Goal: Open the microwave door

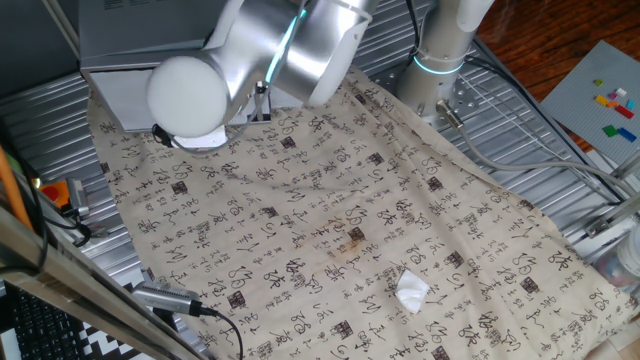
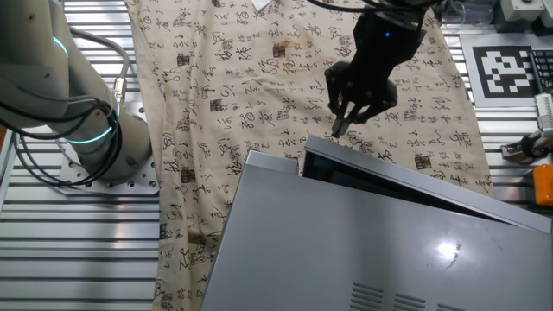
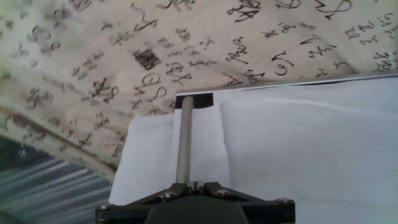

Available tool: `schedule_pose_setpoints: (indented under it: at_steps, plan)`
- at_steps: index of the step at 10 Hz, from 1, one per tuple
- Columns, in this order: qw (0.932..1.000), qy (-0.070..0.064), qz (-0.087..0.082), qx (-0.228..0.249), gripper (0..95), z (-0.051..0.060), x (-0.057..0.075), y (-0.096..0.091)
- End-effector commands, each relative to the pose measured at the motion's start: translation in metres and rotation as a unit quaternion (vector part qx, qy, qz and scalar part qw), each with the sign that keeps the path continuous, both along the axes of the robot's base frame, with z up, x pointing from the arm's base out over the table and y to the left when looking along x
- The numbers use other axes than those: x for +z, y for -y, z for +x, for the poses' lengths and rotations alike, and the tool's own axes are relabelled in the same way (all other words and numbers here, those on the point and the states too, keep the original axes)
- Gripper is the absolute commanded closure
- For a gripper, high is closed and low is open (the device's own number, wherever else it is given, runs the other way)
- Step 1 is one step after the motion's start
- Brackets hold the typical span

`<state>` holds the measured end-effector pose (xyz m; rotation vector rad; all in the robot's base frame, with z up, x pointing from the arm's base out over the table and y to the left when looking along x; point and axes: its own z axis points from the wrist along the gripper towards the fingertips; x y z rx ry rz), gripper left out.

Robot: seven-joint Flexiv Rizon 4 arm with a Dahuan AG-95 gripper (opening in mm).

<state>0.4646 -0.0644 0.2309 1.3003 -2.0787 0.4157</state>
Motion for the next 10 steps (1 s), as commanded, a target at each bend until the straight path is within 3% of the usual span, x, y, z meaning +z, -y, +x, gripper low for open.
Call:
schedule_pose_setpoints:
  at_steps: [1, 2, 6, 8, 10]
  plan:
    - [0.9916, 0.065, 0.042, -0.103, 95.0, 0.002, 0.004, -0.013]
    - [0.9858, 0.084, 0.063, -0.131, 95.0, 0.005, 0.004, -0.026]
    - [0.966, 0.134, 0.12, -0.186, 95.0, 0.02, -0.013, -0.068]
    - [0.9595, 0.152, 0.127, -0.2, 95.0, 0.023, -0.02, -0.087]
    - [0.9577, 0.153, 0.133, -0.204, 95.0, 0.023, -0.02, -0.093]
